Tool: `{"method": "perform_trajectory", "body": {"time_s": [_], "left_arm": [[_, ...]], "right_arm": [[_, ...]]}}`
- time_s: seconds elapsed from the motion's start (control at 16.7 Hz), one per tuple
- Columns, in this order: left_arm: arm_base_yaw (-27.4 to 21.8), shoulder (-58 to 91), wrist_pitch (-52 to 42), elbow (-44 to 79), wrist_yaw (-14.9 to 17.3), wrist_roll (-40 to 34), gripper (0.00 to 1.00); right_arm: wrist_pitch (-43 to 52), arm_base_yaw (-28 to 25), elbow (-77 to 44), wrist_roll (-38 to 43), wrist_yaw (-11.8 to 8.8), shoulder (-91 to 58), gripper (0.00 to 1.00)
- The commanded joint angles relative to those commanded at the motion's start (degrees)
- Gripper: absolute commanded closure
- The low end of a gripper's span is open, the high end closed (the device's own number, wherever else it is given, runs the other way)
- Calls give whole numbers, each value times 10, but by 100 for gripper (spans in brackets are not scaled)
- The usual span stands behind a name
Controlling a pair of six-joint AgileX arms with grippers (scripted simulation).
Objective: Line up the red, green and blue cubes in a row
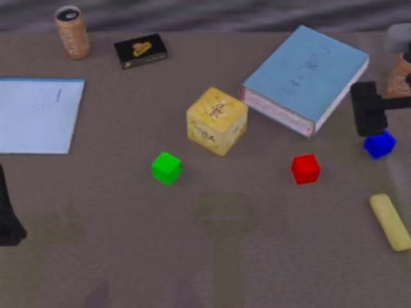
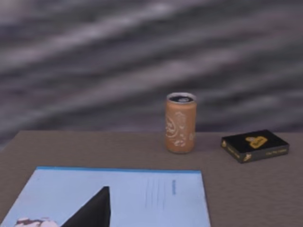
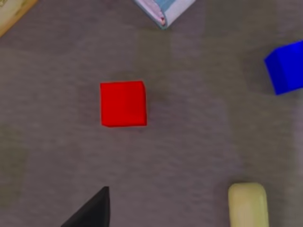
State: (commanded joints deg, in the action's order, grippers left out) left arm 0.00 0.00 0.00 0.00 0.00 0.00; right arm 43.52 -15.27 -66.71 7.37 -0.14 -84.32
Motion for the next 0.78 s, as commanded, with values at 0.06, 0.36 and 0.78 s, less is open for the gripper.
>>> {"method": "perform_trajectory", "body": {"time_s": [0.06,0.36,0.78], "left_arm": [[0,0,0,0,0,0,0],[0,0,0,0,0,0,0],[0,0,0,0,0,0,0]], "right_arm": [[30,-10,-44,5,0,-54,0],[150,-52,-239,27,1,-292,0],[221,-78,-368,41,3,-435,0]]}}
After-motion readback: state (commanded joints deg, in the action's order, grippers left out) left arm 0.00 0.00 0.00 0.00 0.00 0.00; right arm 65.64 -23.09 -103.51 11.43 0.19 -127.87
